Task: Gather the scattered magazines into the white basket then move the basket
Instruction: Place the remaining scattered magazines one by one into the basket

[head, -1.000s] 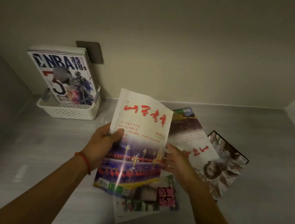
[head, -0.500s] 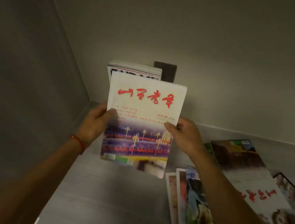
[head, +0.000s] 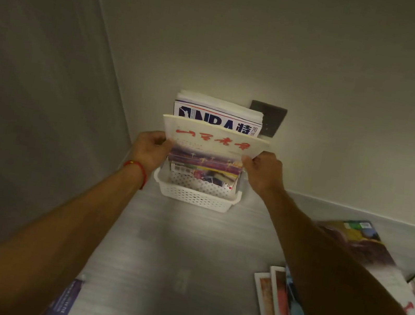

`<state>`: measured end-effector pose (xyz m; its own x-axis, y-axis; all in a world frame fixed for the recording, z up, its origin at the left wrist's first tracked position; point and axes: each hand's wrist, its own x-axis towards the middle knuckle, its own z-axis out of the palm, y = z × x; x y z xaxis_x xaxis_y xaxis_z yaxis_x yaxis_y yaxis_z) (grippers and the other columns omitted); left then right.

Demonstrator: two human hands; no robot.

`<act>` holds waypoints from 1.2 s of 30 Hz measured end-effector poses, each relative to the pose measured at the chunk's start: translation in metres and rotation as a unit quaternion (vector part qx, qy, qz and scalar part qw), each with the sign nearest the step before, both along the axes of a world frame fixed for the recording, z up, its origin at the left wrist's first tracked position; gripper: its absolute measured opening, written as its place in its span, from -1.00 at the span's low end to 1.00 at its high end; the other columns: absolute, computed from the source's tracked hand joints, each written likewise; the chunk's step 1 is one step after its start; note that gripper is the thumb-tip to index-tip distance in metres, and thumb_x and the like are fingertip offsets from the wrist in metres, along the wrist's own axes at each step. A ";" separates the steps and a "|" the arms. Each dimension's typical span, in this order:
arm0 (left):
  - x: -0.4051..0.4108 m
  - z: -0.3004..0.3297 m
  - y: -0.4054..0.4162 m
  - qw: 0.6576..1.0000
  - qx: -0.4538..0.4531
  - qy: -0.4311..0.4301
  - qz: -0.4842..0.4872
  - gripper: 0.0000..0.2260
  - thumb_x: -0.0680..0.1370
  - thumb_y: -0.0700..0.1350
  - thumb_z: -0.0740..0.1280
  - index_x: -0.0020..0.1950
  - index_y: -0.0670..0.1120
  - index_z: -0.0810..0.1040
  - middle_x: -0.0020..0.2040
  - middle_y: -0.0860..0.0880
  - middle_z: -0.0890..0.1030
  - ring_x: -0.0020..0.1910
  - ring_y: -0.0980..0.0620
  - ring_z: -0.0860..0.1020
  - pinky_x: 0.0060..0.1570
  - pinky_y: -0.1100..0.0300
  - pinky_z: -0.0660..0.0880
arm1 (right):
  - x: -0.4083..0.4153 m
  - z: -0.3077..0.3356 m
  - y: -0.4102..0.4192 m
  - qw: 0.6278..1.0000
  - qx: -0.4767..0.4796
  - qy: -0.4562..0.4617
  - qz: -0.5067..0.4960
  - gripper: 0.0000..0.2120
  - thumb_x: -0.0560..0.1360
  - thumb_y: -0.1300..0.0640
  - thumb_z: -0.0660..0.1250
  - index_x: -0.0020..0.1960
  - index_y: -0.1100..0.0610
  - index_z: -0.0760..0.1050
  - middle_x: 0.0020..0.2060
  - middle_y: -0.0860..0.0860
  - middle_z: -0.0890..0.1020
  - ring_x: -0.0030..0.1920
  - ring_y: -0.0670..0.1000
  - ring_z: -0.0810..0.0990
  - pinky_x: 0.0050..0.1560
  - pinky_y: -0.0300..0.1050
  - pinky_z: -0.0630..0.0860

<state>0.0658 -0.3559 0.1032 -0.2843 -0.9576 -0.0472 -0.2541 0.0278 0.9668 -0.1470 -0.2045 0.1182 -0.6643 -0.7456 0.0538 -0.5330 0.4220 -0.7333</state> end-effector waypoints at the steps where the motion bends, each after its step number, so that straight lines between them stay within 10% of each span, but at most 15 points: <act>1: -0.002 -0.007 -0.005 1.000 0.017 0.005 0.000 -0.89 0.49 -0.19 0.39 -0.07 -0.07 0.71 -0.12 -0.08 0.71 -0.19 0.04 0.63 -0.02 0.07 0.62 | 0.000 -0.007 -0.003 1.000 0.001 -0.003 -0.008 -0.69 0.57 0.10 0.33 0.25 0.23 0.57 0.18 0.16 0.66 0.09 0.17 0.67 -0.04 -0.21 0.49; 8: -0.019 -0.038 -0.014 0.996 0.088 -0.008 0.000 -0.82 0.53 -0.17 0.36 0.08 -0.13 0.69 0.04 -0.18 0.71 0.00 -0.14 0.67 0.05 0.05 0.61 | 0.003 -0.032 -0.019 0.993 0.022 -0.071 -0.096 -0.76 0.58 0.14 0.31 0.16 0.25 0.60 0.08 0.20 0.68 -0.08 0.11 0.64 -0.10 -0.13 0.52; 12: -0.027 -0.045 -0.014 0.997 0.065 -0.028 0.006 -0.81 0.55 -0.16 0.34 0.15 -0.05 0.62 0.11 -0.10 0.68 0.05 -0.07 0.64 -0.08 0.23 0.54 | 0.006 -0.038 -0.023 0.964 -0.041 -0.237 -0.115 -0.54 0.51 0.31 0.34 0.37 0.09 0.39 0.29 0.08 0.56 0.22 0.11 0.57 0.11 -0.03 0.59; 16: -0.029 -0.044 -0.010 0.992 0.124 0.023 0.000 -0.45 0.55 -0.26 0.35 0.52 -0.11 0.27 0.37 -0.10 0.50 0.33 -0.10 0.50 0.15 0.09 0.51 | 0.001 -0.041 -0.004 0.934 -0.080 -0.335 -0.098 -0.42 0.52 0.30 0.37 0.46 0.03 0.28 0.39 0.03 0.46 0.26 0.03 0.50 -0.22 -0.31 0.56; 21: -0.023 -0.037 0.026 0.993 0.086 0.016 -0.081 -0.49 0.58 -0.30 0.29 0.49 -0.02 0.28 0.30 0.04 0.44 0.31 -0.05 0.46 0.24 0.03 0.44 | -0.022 -0.062 0.067 0.974 -0.005 -0.221 -0.057 -0.59 0.52 0.28 0.33 0.34 0.08 0.45 0.29 0.07 0.53 0.25 0.10 0.53 0.30 0.10 0.49; 29: -0.046 -0.064 0.215 0.961 -0.043 -0.150 -0.226 -0.36 0.48 -0.43 0.27 0.53 -0.08 0.28 0.55 -0.07 0.27 0.50 -0.10 0.30 0.42 -0.08 0.37 | -0.092 -0.109 0.269 0.982 0.149 -0.031 -0.109 -0.84 0.53 0.26 0.30 0.10 0.22 0.55 0.07 0.19 0.60 0.14 0.24 0.57 0.14 -0.05 0.44; 36: -0.093 -0.092 0.347 0.887 -0.104 -0.225 -0.390 -0.38 0.52 -0.30 0.26 0.55 -0.02 0.19 0.57 0.03 0.14 0.58 0.09 0.06 0.39 0.54 -0.08 | -0.172 -0.131 0.388 0.932 0.215 -0.013 -0.292 -0.51 0.52 0.09 0.33 0.40 0.20 0.34 0.36 0.24 0.41 0.34 0.27 0.40 0.31 0.22 0.39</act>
